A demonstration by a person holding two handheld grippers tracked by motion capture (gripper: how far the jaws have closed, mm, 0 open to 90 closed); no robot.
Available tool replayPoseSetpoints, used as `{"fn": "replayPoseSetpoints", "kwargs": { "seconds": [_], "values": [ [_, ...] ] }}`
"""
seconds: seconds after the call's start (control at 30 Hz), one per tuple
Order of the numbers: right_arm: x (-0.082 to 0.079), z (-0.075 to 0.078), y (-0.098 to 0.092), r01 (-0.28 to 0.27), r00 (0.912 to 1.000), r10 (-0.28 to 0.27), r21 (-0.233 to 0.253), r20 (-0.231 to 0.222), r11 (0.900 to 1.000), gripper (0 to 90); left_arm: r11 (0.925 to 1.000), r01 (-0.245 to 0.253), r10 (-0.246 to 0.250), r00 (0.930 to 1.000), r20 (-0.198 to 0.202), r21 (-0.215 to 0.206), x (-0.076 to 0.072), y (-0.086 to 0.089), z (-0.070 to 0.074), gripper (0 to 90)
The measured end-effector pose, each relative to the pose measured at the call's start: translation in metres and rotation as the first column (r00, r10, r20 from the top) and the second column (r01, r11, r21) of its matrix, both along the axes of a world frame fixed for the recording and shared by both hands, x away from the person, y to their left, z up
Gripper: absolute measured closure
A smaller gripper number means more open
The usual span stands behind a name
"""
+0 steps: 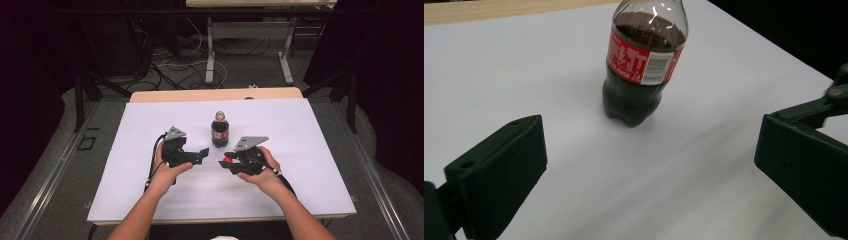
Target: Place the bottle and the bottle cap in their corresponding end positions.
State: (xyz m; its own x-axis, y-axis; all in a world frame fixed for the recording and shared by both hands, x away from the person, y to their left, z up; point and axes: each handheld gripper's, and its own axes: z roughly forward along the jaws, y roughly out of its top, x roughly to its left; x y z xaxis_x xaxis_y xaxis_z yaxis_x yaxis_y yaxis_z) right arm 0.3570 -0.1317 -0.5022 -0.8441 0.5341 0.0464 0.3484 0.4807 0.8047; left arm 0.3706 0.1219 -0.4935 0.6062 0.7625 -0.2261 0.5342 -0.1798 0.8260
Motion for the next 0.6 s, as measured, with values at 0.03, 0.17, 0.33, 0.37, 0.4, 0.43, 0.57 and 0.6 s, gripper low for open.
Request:
{"fn": "replayPoseSetpoints", "kwargs": {
  "seconds": [0.03,0.17,0.33,0.37,0.4,0.43,0.57,0.6],
  "values": [
    [0.001,-0.005,0.004,-0.003,1.0,0.003,-0.01,-0.004,1.0,61.3,1.0,-0.006,0.006,1.0,-0.004,0.006,-0.002,0.003,0.0,0.5],
    [0.003,-0.022,0.015,-0.021,0.9995,0.02,-0.051,-0.026,0.998,61.3,0.9997,-0.023,0.024,0.9996,-0.017,0.001,-0.005,0.015,-0.002,0.6],
    [0.007,-0.038,0.02,-0.021,0.9983,0.017,-0.076,-0.056,0.997,61.3,0.9986,-0.053,0.053,0.9985,-0.013,-0.007,-0.009,0.023,-0.004,0.4],
    [0.007,-0.04,0.02,-0.017,0.9983,0.012,-0.076,-0.057,0.997,61.3,0.9987,-0.051,0.05,0.9985,-0.021,-0.008,-0.01,0.025,-0.004,0.4],
    [0.007,-0.043,0.02,-0.019,0.9983,0.015,-0.072,-0.057,0.997,61.3,0.9981,-0.058,0.057,0.9982,-0.017,-0.021,-0.01,0.026,-0.006,0.4],
    [0.008,-0.046,0.019,-0.019,0.9976,0.013,-0.076,-0.067,0.997,61.3,0.9983,-0.055,0.054,0.9982,-0.025,-0.018,-0.011,0.028,-0.006,0.4],
    [0.007,-0.055,0.019,-0.013,0.9977,0.008,-0.074,-0.067,0.997,61.3,0.9979,-0.059,0.059,0.9981,-0.017,-0.025,-0.011,0.032,-0.007,0.4],
    [0.008,-0.056,0.018,-0.013,0.9981,0.008,-0.08,-0.062,0.997,61.3,0.9978,-0.061,0.061,0.998,-0.016,-0.026,-0.01,0.033,-0.007,0.4]
  ]
}}
